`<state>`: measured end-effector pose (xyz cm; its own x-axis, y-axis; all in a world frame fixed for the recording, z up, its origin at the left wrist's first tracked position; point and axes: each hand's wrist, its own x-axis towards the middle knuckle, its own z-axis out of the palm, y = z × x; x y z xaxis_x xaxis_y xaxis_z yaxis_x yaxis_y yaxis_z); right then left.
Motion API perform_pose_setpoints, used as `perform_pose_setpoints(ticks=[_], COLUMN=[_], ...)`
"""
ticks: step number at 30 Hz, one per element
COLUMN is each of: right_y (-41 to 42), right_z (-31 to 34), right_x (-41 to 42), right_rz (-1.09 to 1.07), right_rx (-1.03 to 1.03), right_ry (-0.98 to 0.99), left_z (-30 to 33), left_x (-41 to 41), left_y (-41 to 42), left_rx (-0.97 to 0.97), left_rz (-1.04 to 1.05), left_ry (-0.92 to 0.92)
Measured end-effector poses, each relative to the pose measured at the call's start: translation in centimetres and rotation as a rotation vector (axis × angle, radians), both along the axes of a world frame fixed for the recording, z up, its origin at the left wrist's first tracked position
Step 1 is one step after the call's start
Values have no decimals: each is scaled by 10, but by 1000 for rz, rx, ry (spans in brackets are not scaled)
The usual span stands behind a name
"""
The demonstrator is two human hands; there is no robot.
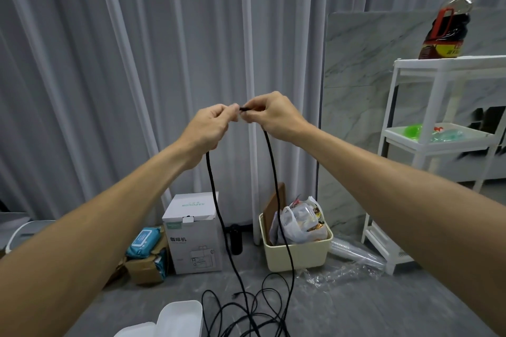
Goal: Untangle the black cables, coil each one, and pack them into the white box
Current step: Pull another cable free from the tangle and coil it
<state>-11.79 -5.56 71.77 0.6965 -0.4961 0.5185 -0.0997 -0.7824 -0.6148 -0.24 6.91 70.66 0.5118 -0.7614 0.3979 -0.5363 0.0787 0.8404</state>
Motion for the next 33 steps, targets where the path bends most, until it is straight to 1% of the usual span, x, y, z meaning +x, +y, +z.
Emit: perform_pose_setpoints(ticks=[3,5,6,8,9,10,11,14,16,17,19,21,22,24,26,28,31,33], right_y=[-8,-10,-9,-2,3,6,8,4,-1,-3,-4,-1,3,11,16,14,6,2], right_z=[-6,-9,-9,-5,-1,3,7,9,2,-1,-4,-3,0,6,9,7,-5,-15], right_x=[-8,-13,-13,-8,-5,-2,-1,-4,-11,-13,-14,-10,-7,-1,1,-1,-11,-15], right_rz=[-31,-43,-49,-49,-40,-25,-6,52,73,83,100,122,130,135,158,191,224,228], right_rx=[83,114,104,52,26,13,15,52,117,172,264,294,275,164,83,126,294,375], right_ry=[16,13,3,-31,-52,-75,-92,-61,-36,-49,-89,-110,-103,-52,-8,-9,-58,-86], left_z=[-1,-4,-7,-10,-11,-11,-9,2,7,7,4,3,3,5,6,7,0,-9], left_x=[13,17,16,10,6,3,1,9,20,24,30,27,24,14,8,8,18,24], left_y=[8,15,17,15,12,9,7,9,15,16,18,18,18,17,15,16,25,30], left_rx=[-100,-49,14,143,168,147,85,-149,-220,-215,-131,-38,-3,58,78,49,8,43], left_rz=[-2,-30,-29,10,25,29,31,89,133,150,158,117,89,46,32,30,41,25], left_ry=[120,150,125,13,-31,-43,-22,124,203,208,157,89,52,-29,-84,-68,33,46])
